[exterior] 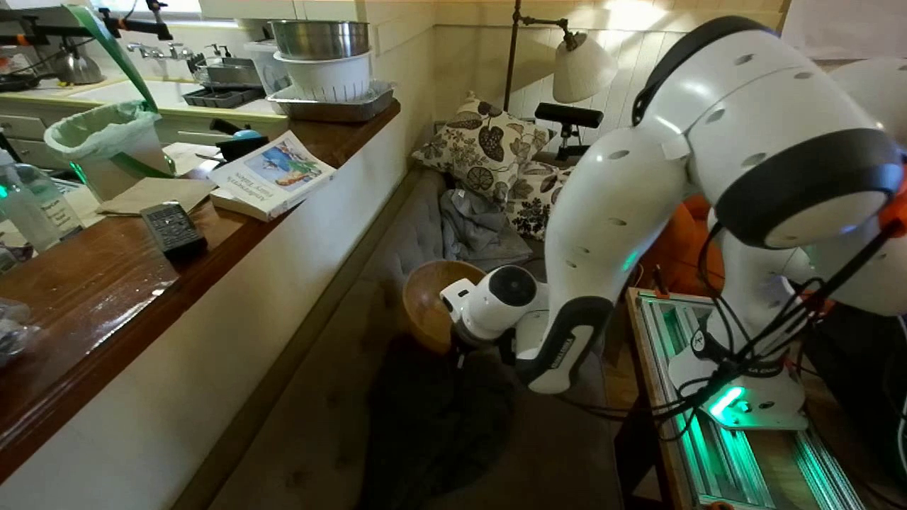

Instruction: Put the bowl on the counter

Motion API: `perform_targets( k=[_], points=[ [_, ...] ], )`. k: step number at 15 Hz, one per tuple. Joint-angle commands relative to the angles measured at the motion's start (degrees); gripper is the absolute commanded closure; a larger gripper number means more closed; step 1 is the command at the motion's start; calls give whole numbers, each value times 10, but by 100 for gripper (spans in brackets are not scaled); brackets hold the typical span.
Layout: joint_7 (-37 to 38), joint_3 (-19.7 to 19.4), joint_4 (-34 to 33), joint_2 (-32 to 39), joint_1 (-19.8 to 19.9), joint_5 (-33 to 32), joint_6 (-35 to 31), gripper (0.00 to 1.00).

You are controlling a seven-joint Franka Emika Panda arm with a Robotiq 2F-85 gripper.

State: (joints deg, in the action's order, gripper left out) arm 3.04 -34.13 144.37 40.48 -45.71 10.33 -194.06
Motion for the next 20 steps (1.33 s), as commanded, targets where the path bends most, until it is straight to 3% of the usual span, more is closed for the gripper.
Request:
perform_targets(
  k=[1,4,5,11,13,16,17,18,20],
  points=[
    [-67,-83,123,-88,-127,33,-55,96],
    [-118,-140,191,-158,-218,44,-30,96],
    [-125,-145,132,-131,-225,43,23,96],
    [-215,-408,134,-112,-505,14,182,96],
    [-248,-491,120,-93,-582,1,241,96],
    [-237,-615,91,-88,-685,25,331,96],
    [-191,-549,113,-126,-624,-41,284,85],
    [-193,-583,104,-125,-652,-37,306,85],
    [-195,-606,96,-124,-671,-34,320,85]
  ],
)
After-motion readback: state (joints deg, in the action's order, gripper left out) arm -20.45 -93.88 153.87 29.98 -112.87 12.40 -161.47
